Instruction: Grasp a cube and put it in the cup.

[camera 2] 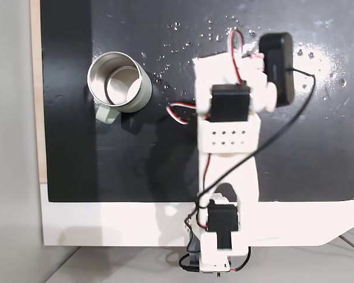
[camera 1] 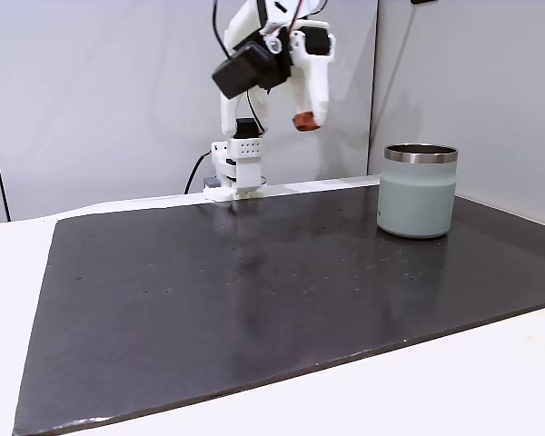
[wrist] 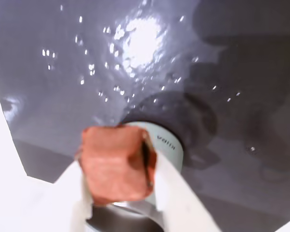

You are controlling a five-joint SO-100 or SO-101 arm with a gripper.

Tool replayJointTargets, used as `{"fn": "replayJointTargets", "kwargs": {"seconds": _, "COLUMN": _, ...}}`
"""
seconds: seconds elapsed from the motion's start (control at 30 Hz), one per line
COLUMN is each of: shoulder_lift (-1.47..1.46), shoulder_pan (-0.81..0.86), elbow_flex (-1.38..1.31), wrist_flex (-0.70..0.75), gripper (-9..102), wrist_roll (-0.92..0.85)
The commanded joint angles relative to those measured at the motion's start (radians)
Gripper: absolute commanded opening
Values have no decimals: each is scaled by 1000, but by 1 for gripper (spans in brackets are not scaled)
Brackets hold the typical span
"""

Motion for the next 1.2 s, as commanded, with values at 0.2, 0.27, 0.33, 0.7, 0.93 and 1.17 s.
{"fn": "replayJointTargets", "kwargs": {"seconds": 0.2, "shoulder_lift": -242, "shoulder_pan": -152, "elbow_flex": -460, "wrist_flex": 110, "gripper": 4, "wrist_roll": 75}}
{"fn": "replayJointTargets", "kwargs": {"seconds": 0.27, "shoulder_lift": -273, "shoulder_pan": -179, "elbow_flex": -495, "wrist_flex": 110, "gripper": 4, "wrist_roll": 75}}
{"fn": "replayJointTargets", "kwargs": {"seconds": 0.33, "shoulder_lift": -304, "shoulder_pan": -204, "elbow_flex": -531, "wrist_flex": 110, "gripper": 4, "wrist_roll": 75}}
{"fn": "replayJointTargets", "kwargs": {"seconds": 0.7, "shoulder_lift": -453, "shoulder_pan": -374, "elbow_flex": -683, "wrist_flex": 106, "gripper": 4, "wrist_roll": 54}}
{"fn": "replayJointTargets", "kwargs": {"seconds": 0.93, "shoulder_lift": -477, "shoulder_pan": -491, "elbow_flex": -683, "wrist_flex": 110, "gripper": 4, "wrist_roll": 26}}
{"fn": "replayJointTargets", "kwargs": {"seconds": 1.17, "shoulder_lift": -468, "shoulder_pan": -546, "elbow_flex": -652, "wrist_flex": 115, "gripper": 4, "wrist_roll": 14}}
